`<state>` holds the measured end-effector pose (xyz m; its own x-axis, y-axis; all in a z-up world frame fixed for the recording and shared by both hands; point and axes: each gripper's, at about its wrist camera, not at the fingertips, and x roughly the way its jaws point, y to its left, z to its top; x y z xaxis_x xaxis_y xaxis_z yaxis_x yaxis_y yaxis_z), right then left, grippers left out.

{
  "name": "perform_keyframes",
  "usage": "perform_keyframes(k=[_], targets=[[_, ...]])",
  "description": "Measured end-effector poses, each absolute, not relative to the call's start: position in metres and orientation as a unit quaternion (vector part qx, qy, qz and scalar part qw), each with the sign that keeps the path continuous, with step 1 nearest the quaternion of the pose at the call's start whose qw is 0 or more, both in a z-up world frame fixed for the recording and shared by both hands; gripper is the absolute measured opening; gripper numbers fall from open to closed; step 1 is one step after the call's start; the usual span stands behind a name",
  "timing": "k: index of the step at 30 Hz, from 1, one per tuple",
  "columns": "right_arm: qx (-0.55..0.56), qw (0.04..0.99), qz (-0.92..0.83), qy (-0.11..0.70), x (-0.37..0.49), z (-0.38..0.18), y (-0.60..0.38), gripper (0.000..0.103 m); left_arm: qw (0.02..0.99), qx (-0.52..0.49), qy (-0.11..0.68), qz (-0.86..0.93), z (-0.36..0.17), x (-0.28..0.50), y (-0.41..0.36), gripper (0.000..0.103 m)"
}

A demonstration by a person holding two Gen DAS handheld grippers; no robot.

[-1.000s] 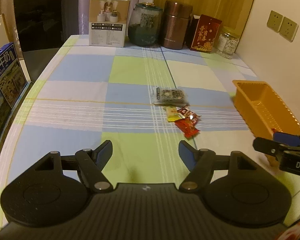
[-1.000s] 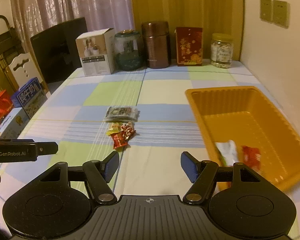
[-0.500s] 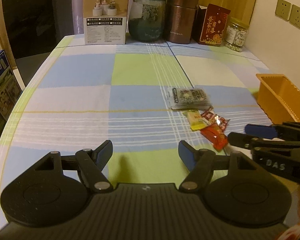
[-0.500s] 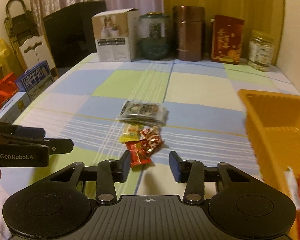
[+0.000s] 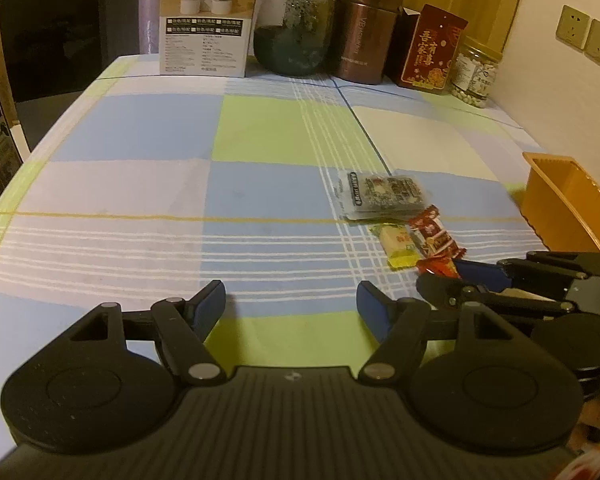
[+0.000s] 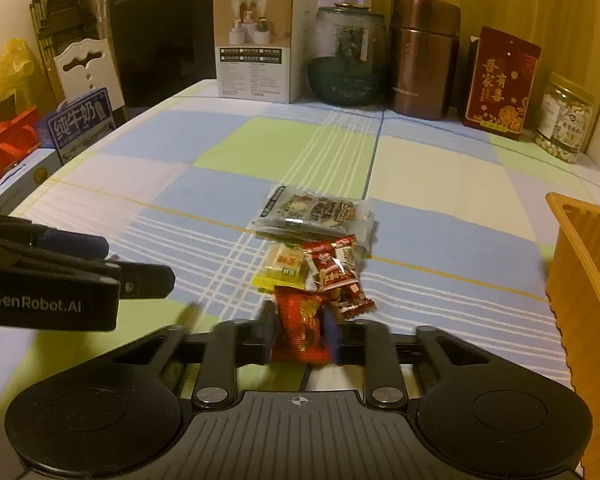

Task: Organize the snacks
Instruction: 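Grasp the dark red candy packet with the right gripper while the left gripper grasps the yellow square candy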

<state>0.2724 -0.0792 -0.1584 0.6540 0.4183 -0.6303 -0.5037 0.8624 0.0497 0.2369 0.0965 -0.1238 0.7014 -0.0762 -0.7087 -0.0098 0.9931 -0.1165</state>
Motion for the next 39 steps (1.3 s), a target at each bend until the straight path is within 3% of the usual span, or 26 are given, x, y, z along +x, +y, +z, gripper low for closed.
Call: perform_keyframes(k=[12, 20, 30, 37, 39], targets=[[-0.035, 0.923, 0.214, 0.317, 0.263, -0.137, -0.11, 0.023, 0.922, -0.057, 0.38, -0.057, -0.123, 0.245, 0.075, 0.066], [-0.006, 0.927, 0.183, 0.328, 0.271, -0.139, -0.132, 0.023, 0.923, -0.058, 0.373, -0.071, -0.129, 0.266, 0.048, 0.045], [0.016, 0.925, 0.175, 0.336, 0.273, -0.142, -0.142, 0.022, 0.928, -0.065, 0.363, -0.055, -0.136, 0.287, 0.031, 0.04], [0.018, 0.926, 0.173, 0.336, 0.272, -0.142, -0.144, 0.022, 0.932, -0.014, 0.36, -0.044, -0.137, 0.286, 0.019, 0.022], [0.018, 0.926, 0.173, 0.336, 0.272, -0.142, -0.145, 0.022, 0.93, -0.008, 0.364, -0.045, -0.136, 0.281, 0.02, 0.021]])
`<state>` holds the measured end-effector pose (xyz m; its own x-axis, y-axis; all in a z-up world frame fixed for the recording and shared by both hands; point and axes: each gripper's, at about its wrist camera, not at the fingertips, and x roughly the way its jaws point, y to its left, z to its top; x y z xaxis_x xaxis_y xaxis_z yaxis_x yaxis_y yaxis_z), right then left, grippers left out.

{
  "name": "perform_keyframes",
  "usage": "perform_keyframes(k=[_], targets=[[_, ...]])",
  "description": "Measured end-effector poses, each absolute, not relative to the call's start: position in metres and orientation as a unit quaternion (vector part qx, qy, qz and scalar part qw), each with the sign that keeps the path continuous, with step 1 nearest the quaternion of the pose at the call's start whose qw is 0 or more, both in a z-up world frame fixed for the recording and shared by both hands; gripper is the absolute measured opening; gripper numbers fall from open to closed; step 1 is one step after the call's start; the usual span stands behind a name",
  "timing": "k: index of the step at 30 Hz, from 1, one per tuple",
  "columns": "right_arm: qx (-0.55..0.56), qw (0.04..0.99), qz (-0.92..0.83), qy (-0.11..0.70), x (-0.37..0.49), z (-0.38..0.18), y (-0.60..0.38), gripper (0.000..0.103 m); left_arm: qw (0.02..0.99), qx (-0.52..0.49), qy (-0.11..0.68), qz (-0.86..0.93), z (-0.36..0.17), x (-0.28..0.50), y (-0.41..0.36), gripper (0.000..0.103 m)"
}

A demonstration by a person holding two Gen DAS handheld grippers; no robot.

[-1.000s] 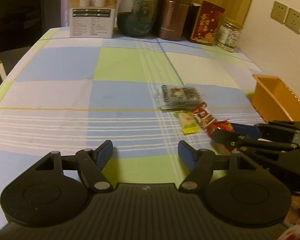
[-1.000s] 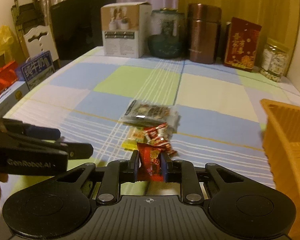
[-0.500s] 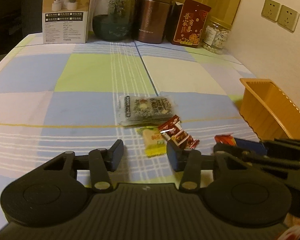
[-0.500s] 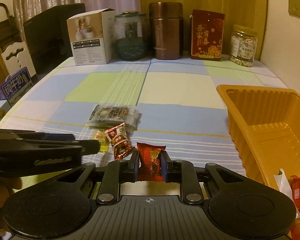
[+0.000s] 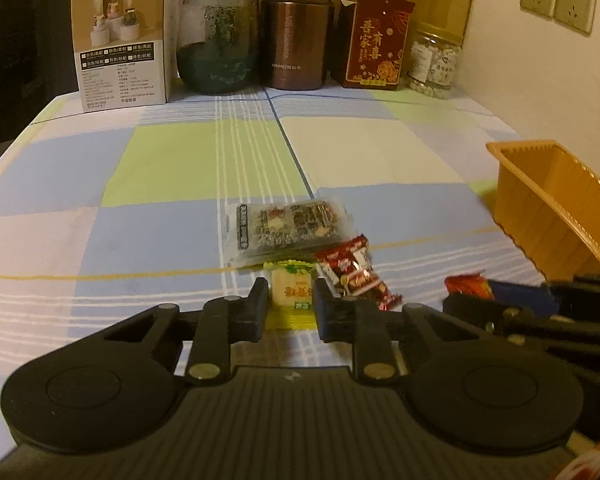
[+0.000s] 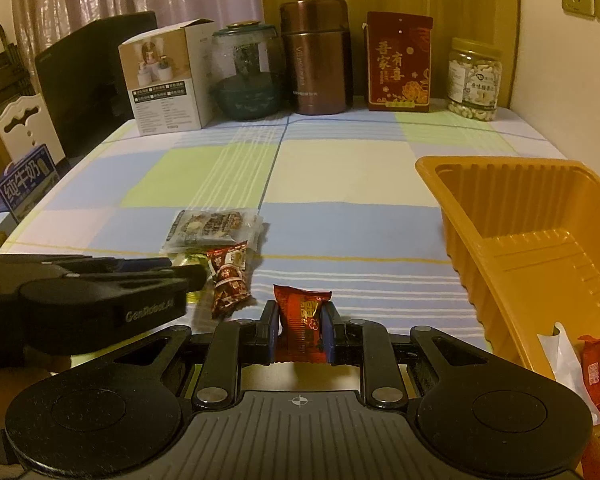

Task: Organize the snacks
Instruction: 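Grasp the dark red candy packet with the right gripper while the left gripper grasps the yellow square candy, then carry both held candies toward the orange tray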

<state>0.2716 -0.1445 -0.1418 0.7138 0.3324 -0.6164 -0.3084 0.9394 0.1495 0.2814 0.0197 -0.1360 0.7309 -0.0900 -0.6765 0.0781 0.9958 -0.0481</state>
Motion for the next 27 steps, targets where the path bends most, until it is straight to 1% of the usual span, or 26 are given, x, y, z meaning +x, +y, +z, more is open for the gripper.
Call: perform_keyframes(k=[6, 14, 27], targets=[[0.014, 0.925, 0.176, 0.335, 0.259, -0.135, -0.146, 0.022, 0.925, -0.012, 0.377, -0.042, -0.128, 0.254, 0.024, 0.02], [0.009, 0.923, 0.178, 0.341, 0.213, -0.12, -0.152, 0.022, 0.921, -0.028, 0.387, -0.038, -0.105, 0.199, 0.02, 0.02], [0.028, 0.929, 0.161, 0.333, 0.129, -0.073, -0.193, 0.022, 0.918, -0.025, 0.388, -0.076, -0.062, 0.111, -0.012, 0.02]])
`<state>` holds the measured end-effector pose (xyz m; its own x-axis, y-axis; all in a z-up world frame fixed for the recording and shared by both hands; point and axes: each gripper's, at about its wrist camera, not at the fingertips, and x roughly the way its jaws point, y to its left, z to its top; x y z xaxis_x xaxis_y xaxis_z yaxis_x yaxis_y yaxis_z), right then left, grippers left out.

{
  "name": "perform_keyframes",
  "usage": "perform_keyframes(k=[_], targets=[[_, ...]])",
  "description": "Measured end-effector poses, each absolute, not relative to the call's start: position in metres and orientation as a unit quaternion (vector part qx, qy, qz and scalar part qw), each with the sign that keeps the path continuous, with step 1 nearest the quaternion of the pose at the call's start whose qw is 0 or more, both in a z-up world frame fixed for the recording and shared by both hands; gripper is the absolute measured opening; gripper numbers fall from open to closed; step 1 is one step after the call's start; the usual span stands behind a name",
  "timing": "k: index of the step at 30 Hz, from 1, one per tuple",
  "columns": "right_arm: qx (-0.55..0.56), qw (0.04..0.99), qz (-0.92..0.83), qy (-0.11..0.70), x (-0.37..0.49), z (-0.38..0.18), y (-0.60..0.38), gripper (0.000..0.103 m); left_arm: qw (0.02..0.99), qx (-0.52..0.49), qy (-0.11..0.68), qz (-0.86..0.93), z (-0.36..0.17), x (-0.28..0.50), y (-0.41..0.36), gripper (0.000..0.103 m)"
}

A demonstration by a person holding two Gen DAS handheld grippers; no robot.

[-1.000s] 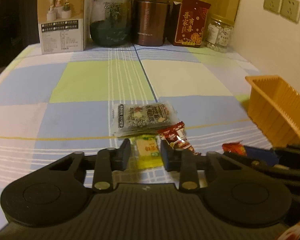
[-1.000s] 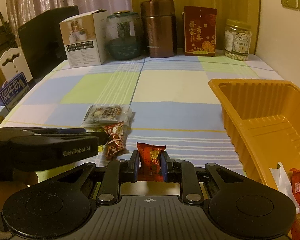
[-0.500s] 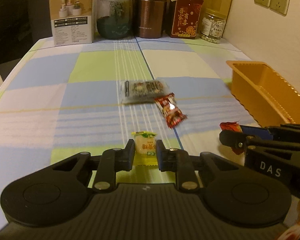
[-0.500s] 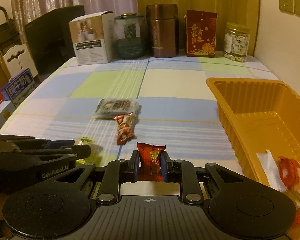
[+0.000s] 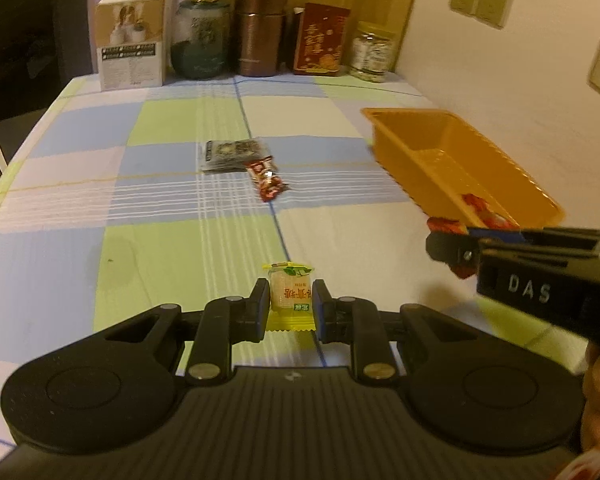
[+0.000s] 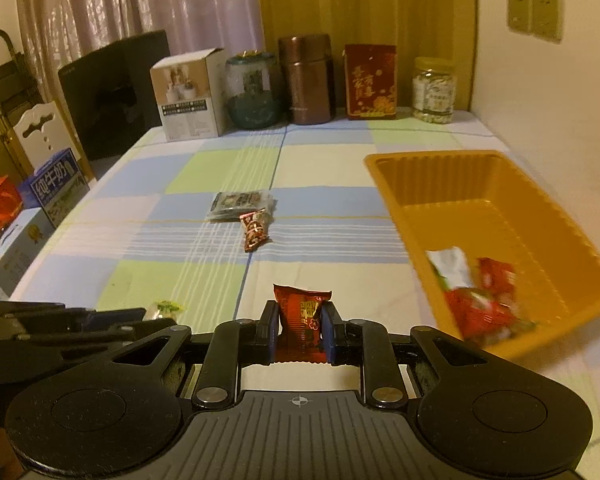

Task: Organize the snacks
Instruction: 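Carry both held candies toward the orange tray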

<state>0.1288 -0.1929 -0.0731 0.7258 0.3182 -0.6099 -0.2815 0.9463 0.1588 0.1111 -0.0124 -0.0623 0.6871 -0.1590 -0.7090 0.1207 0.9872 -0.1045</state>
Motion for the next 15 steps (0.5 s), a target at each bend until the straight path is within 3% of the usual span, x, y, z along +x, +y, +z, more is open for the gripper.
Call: perform_keyframes(k=[15], targets=[[0.037, 0.942, 0.129, 0.309, 0.071, -0.045, -0.242, 0.022, 0.924, -0.015, 0.369, -0.099, -0.023, 0.066, -0.045, 0.02]])
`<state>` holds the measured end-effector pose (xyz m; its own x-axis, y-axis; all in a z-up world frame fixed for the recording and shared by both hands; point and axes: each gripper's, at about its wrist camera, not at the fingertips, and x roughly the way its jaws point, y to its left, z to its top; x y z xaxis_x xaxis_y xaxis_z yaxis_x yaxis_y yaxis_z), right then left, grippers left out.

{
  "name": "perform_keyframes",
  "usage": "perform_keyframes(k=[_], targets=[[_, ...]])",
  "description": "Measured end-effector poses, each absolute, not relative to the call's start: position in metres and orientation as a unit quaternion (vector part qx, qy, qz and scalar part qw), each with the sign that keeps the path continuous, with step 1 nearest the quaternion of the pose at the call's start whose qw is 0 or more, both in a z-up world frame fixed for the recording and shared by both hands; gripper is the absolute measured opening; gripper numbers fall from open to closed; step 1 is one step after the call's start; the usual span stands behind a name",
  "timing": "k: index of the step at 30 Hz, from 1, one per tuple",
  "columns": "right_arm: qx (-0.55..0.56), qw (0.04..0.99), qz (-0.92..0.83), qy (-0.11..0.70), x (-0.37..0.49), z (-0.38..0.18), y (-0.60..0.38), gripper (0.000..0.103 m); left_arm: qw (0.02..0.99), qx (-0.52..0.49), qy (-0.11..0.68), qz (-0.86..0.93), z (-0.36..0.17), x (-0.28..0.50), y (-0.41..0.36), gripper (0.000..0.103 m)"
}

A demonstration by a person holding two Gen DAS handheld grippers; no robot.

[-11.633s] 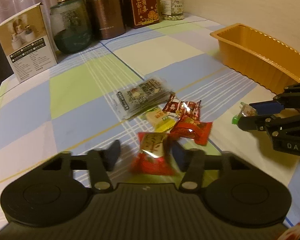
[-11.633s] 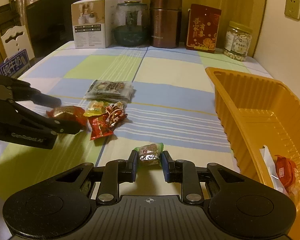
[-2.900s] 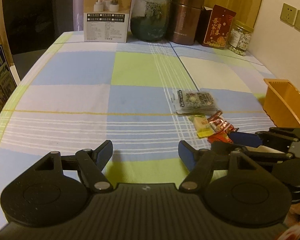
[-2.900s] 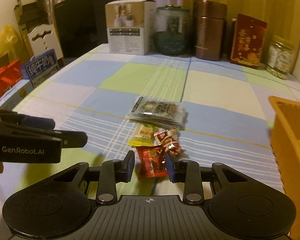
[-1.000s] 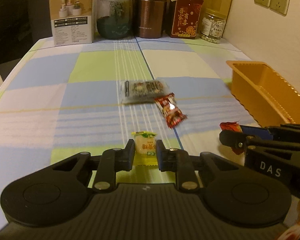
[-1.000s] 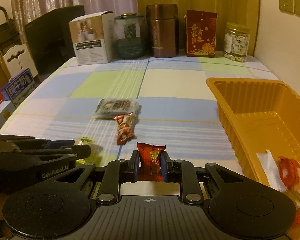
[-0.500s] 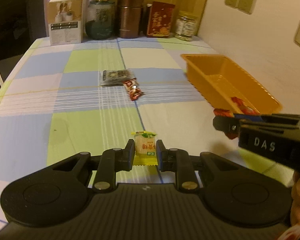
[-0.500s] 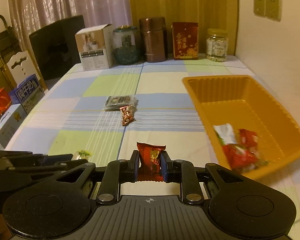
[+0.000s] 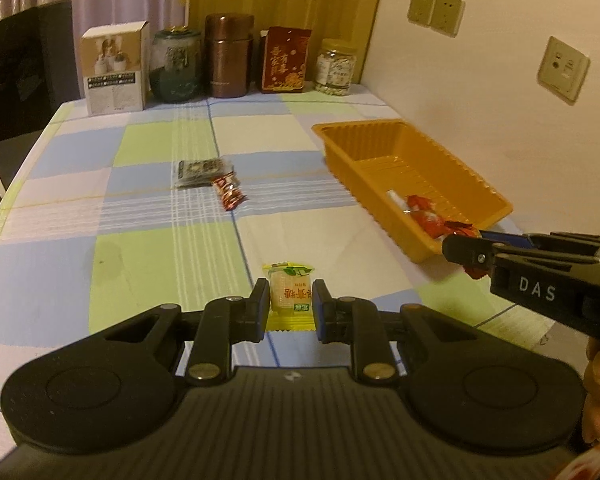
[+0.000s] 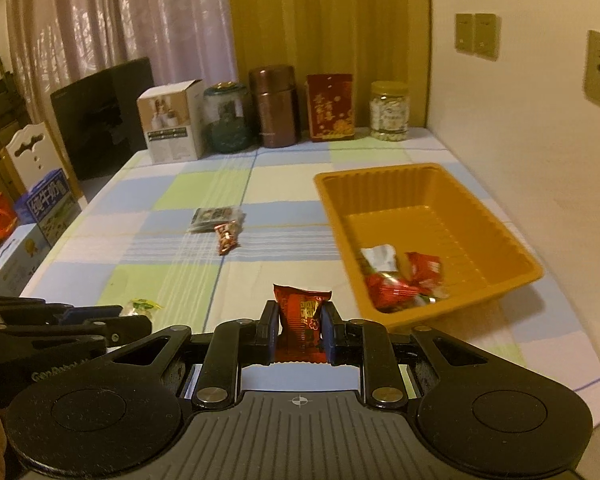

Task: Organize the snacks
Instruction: 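Carry both held candies toward the orange tray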

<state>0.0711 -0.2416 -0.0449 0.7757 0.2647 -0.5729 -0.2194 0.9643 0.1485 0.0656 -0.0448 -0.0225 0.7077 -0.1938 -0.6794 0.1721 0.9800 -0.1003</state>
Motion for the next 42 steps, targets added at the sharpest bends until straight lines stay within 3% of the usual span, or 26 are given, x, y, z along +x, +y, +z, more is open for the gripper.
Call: perform_keyframes(k=[42], targets=[[0.073, 0.953, 0.037, 0.293, 0.087, -0.036, -0.345, 0.023, 0.914, 0.003, 0.355, -0.194, -0.008, 0.108, -0.15, 0.02]])
